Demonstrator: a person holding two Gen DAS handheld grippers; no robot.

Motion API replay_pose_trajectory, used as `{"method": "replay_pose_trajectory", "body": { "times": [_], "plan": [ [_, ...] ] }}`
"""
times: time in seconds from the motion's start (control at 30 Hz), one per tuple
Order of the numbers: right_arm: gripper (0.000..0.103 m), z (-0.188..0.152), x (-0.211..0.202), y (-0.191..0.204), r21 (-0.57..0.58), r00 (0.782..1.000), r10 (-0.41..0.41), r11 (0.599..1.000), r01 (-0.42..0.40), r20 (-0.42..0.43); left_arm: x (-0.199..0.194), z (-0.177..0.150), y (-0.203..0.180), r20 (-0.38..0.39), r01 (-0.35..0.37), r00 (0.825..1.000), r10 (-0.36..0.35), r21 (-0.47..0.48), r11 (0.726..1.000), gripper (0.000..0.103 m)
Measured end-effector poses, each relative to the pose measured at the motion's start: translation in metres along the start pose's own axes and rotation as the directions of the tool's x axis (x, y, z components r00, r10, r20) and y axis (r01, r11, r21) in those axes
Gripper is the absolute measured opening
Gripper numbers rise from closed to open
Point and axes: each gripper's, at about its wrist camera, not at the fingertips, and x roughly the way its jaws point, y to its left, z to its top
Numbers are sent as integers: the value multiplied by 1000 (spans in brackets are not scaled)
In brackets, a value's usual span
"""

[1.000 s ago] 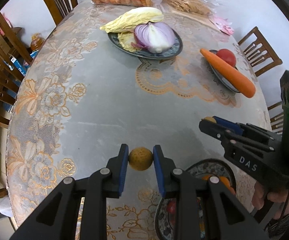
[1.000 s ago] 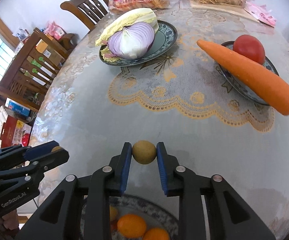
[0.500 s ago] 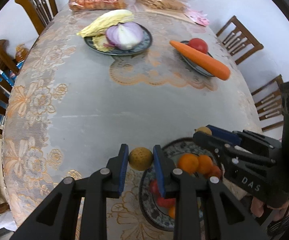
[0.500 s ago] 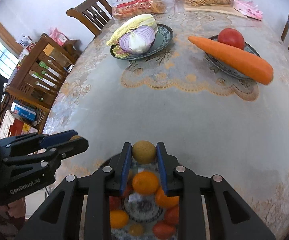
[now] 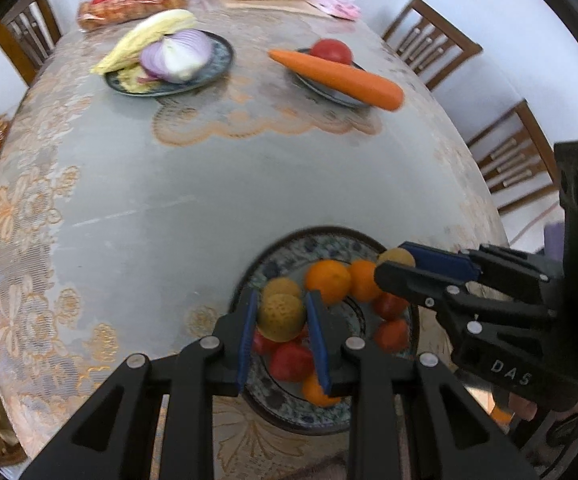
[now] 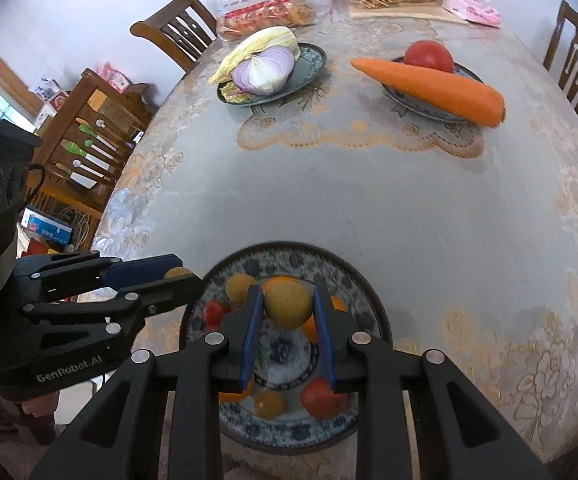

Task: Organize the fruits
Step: 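Carry both yellow-green fruits over the blue-and-white plate with both tools, then lower both yellow-green fruits onto the plate and open both tools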

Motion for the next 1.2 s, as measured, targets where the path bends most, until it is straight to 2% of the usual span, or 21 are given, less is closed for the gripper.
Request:
{"method": "replay_pose_trajectory", "body": {
  "times": [0.33,0.63,1.0,1.2],
  "plan": [
    [27,-14,-4,-10,45,1000,-9,999,10,-7,21,-7,-20,-62,35,998,-29,101,994,26],
    [27,-18,-2,-11,53,1000,-8,999,9,-17,33,-12,-24,-105,47,994,-32,144,988,26],
    [27,-20,3,-8,62,1000,-10,998,12,-27,34,-12,-27,-105,42,994,-25,163,986,26],
    [27,-23,5,-6,69,1000,-4,998,6,-30,23,-13,-19,-75,17,997,-5,159,987,32]
  ]
}}
